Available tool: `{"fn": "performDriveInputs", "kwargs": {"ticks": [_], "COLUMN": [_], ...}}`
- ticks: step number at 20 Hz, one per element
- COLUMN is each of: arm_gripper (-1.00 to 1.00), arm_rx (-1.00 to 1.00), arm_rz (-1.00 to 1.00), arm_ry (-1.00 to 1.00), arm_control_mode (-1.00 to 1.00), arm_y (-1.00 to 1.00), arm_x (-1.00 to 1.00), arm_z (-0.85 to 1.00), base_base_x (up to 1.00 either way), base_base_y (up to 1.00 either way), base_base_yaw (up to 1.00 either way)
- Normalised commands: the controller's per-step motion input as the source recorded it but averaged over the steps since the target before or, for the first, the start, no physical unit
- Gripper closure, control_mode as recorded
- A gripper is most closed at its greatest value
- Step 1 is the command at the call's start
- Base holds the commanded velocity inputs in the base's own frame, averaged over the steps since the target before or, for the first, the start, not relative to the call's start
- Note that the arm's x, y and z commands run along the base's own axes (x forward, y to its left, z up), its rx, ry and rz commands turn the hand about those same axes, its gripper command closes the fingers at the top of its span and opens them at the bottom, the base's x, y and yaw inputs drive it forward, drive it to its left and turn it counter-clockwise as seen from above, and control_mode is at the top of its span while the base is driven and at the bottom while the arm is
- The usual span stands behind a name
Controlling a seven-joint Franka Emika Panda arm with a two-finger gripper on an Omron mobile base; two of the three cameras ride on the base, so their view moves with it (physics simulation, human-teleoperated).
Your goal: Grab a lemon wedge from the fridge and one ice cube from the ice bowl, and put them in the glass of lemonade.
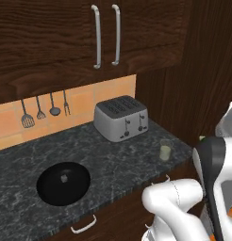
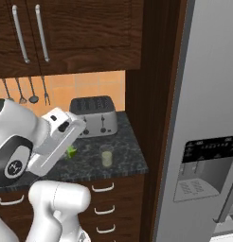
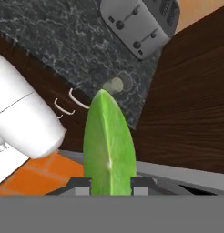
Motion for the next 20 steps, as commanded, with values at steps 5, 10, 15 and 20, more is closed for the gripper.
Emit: {"fn": "performDriveInputs", "kwargs": {"ticks": [5,10,15,20], "arm_gripper": [1.00,1.00,1.00,1.00], "arm_rx": [-0.45,-0.50,-0.38,-0.36], "arm_rz": [0.10,0.17,0.21,0.27], "arm_ry": [0.00,0.01,0.01,0.02], "arm_control_mode": [-1.00,-1.00,-1.00,-1.00], "arm_y": [0.00,-0.01,-0.06,-0.25], "arm_x": [0.00,0.00,0.00,0.00], "arm_z": [0.02,0.00,0.00,-0.31], "base_base_x": [0.00,0.00,0.00,0.00], "base_base_y": [0.00,0.00,0.00,0.00], "base_base_yaw": [0.00,0.00,0.00,0.00]}}
